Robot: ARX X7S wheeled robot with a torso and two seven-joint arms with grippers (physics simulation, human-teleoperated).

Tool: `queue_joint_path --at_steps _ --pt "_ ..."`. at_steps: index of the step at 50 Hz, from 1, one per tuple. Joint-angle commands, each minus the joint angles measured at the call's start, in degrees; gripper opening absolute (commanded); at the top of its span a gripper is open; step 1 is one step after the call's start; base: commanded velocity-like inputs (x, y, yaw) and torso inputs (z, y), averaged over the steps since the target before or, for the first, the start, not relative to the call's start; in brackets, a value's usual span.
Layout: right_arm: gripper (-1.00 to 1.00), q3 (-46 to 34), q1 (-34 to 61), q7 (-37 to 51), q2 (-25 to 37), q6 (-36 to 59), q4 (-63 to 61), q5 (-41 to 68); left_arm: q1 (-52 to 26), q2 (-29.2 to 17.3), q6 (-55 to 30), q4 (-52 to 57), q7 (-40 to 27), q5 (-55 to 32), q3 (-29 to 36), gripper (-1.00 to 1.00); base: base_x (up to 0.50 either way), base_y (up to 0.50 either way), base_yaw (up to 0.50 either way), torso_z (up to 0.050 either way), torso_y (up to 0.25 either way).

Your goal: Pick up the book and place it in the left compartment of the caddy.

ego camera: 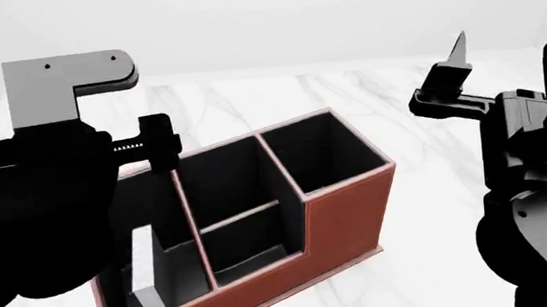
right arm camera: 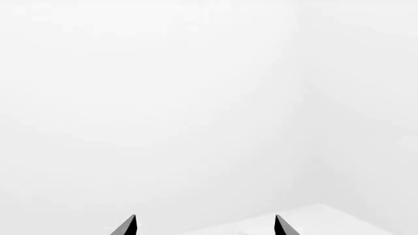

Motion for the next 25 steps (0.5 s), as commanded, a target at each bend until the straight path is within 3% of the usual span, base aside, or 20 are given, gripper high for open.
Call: queue_joint_path --at_steps 1,19,25 --pt "1.0 -3.7 9.03 1.09 -2.15 4.06 -3.18 2.5 1.66 0.58 2.47 1.0 -1.45 14.98 1.16 1.0 0.0 0.0 0.0 0.0 0.0" --pt "1.0 -8.91 14.12 0.08 -2.93 2.12 -5.08 1.52 -1.71 2.64 -3.51 0.43 -9.25 27.86 3.15 1.0 0.0 0.0 0.0 0.0 0.0" --pt "1.0 -10.26 14.84 0.02 -2.55 0.91 -5.62 0.27 -1.45 2.68 -4.52 0.11 -9.49 28.46 2.15 1.0 0.0 0.0 0.0 0.0 0.0"
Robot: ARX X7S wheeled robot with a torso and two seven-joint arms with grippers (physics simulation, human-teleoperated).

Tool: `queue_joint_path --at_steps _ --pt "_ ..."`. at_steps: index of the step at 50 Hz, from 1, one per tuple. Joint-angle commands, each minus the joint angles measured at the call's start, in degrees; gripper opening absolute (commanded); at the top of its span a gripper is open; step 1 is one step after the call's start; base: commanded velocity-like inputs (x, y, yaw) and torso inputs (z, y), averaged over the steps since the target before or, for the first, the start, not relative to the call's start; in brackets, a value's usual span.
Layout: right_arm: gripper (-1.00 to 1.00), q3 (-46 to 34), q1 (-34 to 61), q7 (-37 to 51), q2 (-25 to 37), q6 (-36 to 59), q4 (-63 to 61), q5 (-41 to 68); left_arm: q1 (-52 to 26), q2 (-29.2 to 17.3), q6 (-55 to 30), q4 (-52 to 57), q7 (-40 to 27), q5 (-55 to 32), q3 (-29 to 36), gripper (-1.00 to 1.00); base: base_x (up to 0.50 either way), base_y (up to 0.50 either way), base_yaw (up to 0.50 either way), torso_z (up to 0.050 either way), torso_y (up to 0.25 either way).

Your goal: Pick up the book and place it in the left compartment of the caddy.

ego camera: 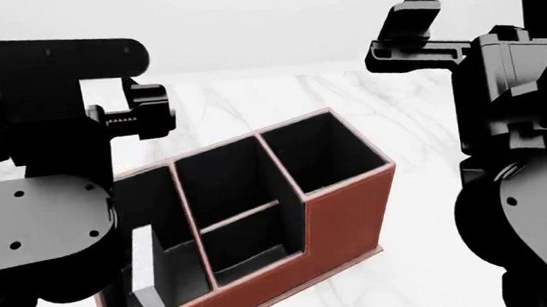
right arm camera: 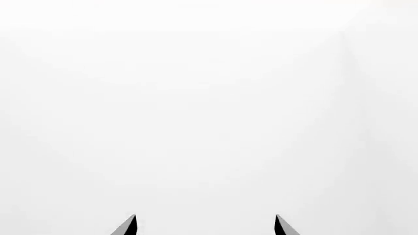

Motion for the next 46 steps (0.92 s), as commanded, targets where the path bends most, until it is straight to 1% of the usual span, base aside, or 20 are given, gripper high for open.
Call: queue_joint_path --at_steps 1,4,12,15,19,28,33,37,46 --pt "1.0 -2.77 2.35 -0.37 0.02 -1.48 -1.42 -1.1 -0.59 0.55 -2.95 -0.18 -2.52 5.76 -0.51 1.0 0.0 0.0 0.0 0.0 0.0" --pt "1.0 -3.36 2.39 -0.46 0.24 -2.06 -1.63 -1.62 2.01 -0.36 -7.23 -0.18 -2.61 7.95 -5.82 1.0 0.0 0.0 0.0 0.0 0.0" --pt "1.0 -3.96 2.12 -0.59 0.52 -3.07 -1.66 -2.08 10.56 -0.21 -19.22 0.37 -2.59 11.66 -20.51 1.0 0.0 0.0 0.0 0.0 0.0" --pt "1.0 -4.08 1.85 -0.65 0.61 -3.46 -1.83 -2.12 13.35 0.16 -22.83 0.69 -2.58 13.32 -24.86 1.0 0.0 0.0 0.0 0.0 0.0" --pt "1.0 -4.41 1.49 -0.86 0.87 -4.17 -1.91 -2.41 15.58 0.55 -25.8 1.05 -2.5 14.6 -28.35 1.0 0.0 0.0 0.0 0.0 0.0" --pt "1.0 -5.81 -0.27 -1.3 1.62 -7.3 -1.93 -4.53 17.94 1.09 -28.45 1.66 -2.24 17.03 -31.7 1.0 0.0 0.0 0.0 0.0 0.0" --pt "1.0 -7.01 -0.76 -1.6 2.29 -9.64 -2.8 -6.41 17.79 1.49 -30.21 3.0 -1.81 21.39 -31.67 1.0 0.0 0.0 0.0 0.0 0.0" --pt "1.0 -7.11 -0.18 -1.51 2.29 -9.74 -3.41 -6.39 17.74 1.74 -31.39 3.81 -1.82 23.74 -31.92 1.0 0.0 0.0 0.0 0.0 0.0" --pt "1.0 -6.99 0.68 -1.28 2.29 -9.32 -4.21 -5.73 18.17 2.14 -34.04 4.51 -1.77 25.47 -33.33 1.0 0.0 0.0 0.0 0.0 0.0"
